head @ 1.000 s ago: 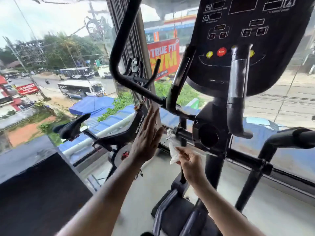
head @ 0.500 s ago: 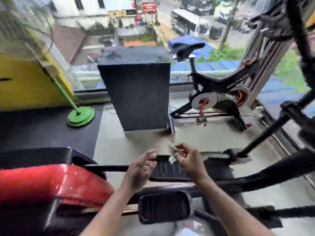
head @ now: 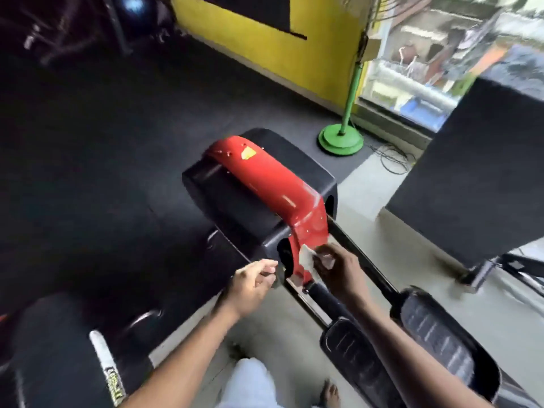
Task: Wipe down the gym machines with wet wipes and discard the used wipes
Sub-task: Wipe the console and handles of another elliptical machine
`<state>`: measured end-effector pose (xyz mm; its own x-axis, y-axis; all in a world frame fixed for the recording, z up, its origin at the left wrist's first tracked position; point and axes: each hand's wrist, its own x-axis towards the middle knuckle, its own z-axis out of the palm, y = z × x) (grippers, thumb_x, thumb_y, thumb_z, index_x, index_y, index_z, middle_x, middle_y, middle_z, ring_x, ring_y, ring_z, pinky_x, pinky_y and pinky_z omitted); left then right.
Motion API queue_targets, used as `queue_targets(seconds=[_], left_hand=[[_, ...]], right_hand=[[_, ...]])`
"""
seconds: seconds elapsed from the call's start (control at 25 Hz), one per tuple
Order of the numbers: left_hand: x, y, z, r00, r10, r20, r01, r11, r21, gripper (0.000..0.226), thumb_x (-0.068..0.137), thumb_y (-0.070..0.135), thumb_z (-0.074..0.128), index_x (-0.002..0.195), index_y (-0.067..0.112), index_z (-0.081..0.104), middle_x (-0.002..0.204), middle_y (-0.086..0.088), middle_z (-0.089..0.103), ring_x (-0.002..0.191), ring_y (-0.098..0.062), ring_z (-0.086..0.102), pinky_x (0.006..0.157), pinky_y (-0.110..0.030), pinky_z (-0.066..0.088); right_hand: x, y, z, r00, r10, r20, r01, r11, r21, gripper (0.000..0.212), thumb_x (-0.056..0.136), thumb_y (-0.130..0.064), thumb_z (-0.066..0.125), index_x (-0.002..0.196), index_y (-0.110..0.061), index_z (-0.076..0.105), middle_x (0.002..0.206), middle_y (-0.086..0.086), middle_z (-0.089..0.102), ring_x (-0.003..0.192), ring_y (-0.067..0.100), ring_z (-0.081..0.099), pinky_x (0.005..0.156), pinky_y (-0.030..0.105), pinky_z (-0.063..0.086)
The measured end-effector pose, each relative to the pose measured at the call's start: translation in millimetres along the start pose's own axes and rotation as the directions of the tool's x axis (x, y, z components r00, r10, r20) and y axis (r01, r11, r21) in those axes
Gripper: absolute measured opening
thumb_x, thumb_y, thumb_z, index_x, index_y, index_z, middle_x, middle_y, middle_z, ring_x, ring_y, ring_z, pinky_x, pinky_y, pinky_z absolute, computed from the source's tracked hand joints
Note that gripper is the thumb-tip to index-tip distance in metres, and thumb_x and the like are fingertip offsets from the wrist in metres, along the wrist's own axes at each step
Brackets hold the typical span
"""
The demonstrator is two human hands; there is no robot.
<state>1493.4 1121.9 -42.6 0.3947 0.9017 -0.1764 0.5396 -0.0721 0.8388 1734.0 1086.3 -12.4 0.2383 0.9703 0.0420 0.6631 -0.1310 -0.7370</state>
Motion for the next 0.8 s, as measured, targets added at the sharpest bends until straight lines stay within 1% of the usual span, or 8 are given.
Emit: queue_targets(seconds=[0.12, 0.2, 0.28, 0.36, 0.44, 0.56, 0.72, 0.8], left_hand=[[-13, -58, -62, 0.987, -0.105, -0.123, 0.095, 0.992, -0.086, 0.033, 0.088, 0.044, 0.059, 0.114, 0.03, 0.073, 0.103, 0.015, 0.072, 0.09, 0.008, 0.068, 0.079, -0.013, 0.053], [-12, -87, -102, 0.979, -0.113, -0.167, 0.104, 0.993, -0.062, 0.039, 0.085, 0.053, 0.054, 0.111, 0.03, 0.071, 0.099, 0.017, 0.07, 0.087, 0.009, 0.068, 0.075, -0.013, 0.052], [0, -111, -146, 0.969, -0.122, -0.214, 0.111, 0.992, -0.061, 0.052, 0.083, 0.054, 0.052, 0.114, 0.018, 0.074, 0.098, 0.009, 0.07, 0.083, 0.01, 0.067, 0.073, -0.009, 0.05], [18, -123, -189, 0.955, -0.129, -0.267, 0.114, 0.991, -0.072, 0.053, 0.088, 0.048, 0.056, 0.117, 0.007, 0.074, 0.099, 0.001, 0.071, 0.083, 0.011, 0.066, 0.072, -0.004, 0.047], [41, -133, -226, 0.952, -0.123, -0.281, 0.112, 0.992, -0.054, 0.05, 0.09, 0.045, 0.058, 0.12, 0.009, 0.073, 0.102, 0.002, 0.072, 0.076, 0.008, 0.066, 0.071, -0.007, 0.048], [79, -143, -265, 0.952, -0.06, -0.3, 0.056, 0.998, -0.022, 0.062, 0.086, 0.062, 0.051, 0.122, 0.015, 0.071, 0.1, 0.014, 0.069, 0.074, 0.007, 0.066, 0.074, -0.022, 0.056], [131, -171, -308, 0.946, -0.017, -0.325, 0.003, 0.999, -0.043, 0.066, 0.087, 0.067, 0.051, 0.121, 0.015, 0.071, 0.099, 0.013, 0.069, 0.079, -0.004, 0.071, 0.077, -0.031, 0.061], [158, -184, -334, 0.958, -0.014, -0.286, 0.01, 1.0, -0.013, 0.076, 0.084, 0.079, 0.049, 0.123, 0.018, 0.071, 0.102, 0.014, 0.07, 0.079, 0.0, 0.07, 0.076, -0.03, 0.06]], right_hand=[[45, -50, 72, 0.984, -0.118, 0.132, 0.122, 0.992, -0.024, 0.006, 0.085, -0.022, 0.082, 0.088, -0.021, 0.077, 0.087, -0.006, 0.073, 0.079, 0.012, 0.066, 0.067, 0.018, 0.04], [72, -83, 110, 0.974, -0.154, 0.165, 0.16, 0.987, -0.025, 0.007, 0.088, -0.03, 0.079, 0.088, -0.024, 0.076, 0.083, -0.009, 0.069, 0.078, 0.01, 0.065, 0.069, 0.022, 0.044], [95, -120, 146, 0.962, -0.178, 0.205, 0.185, 0.983, -0.011, 0.004, 0.091, -0.03, 0.077, 0.087, -0.028, 0.075, 0.079, -0.012, 0.063, 0.076, 0.009, 0.065, 0.068, 0.019, 0.042], [116, -157, 173, 0.936, -0.25, 0.246, 0.257, 0.966, 0.006, 0.003, 0.092, -0.026, 0.073, 0.09, -0.027, 0.075, 0.084, -0.011, 0.064, 0.079, 0.009, 0.065, 0.071, 0.015, 0.042], [142, -188, 192, 0.923, -0.279, 0.266, 0.285, 0.958, 0.017, 0.009, 0.092, -0.029, 0.069, 0.095, -0.024, 0.076, 0.089, -0.007, 0.067, 0.082, 0.012, 0.066, 0.077, 0.023, 0.048], [185, -218, 208, 0.914, -0.317, 0.253, 0.324, 0.946, 0.016, 0.032, 0.09, -0.049, 0.057, 0.096, -0.023, 0.075, 0.091, -0.003, 0.066, 0.08, 0.013, 0.064, 0.077, 0.028, 0.049], [245, -245, 247, 0.923, -0.298, 0.243, 0.316, 0.948, -0.04, 0.011, 0.093, -0.028, 0.069, 0.095, -0.019, 0.075, 0.09, -0.002, 0.069, 0.083, 0.018, 0.066, 0.079, 0.035, 0.051], [278, -253, 272, 0.938, -0.258, 0.232, 0.275, 0.96, -0.044, 0.016, 0.093, -0.031, 0.067, 0.096, -0.017, 0.073, 0.092, -0.001, 0.073, 0.087, 0.017, 0.068, 0.081, 0.038, 0.052]])
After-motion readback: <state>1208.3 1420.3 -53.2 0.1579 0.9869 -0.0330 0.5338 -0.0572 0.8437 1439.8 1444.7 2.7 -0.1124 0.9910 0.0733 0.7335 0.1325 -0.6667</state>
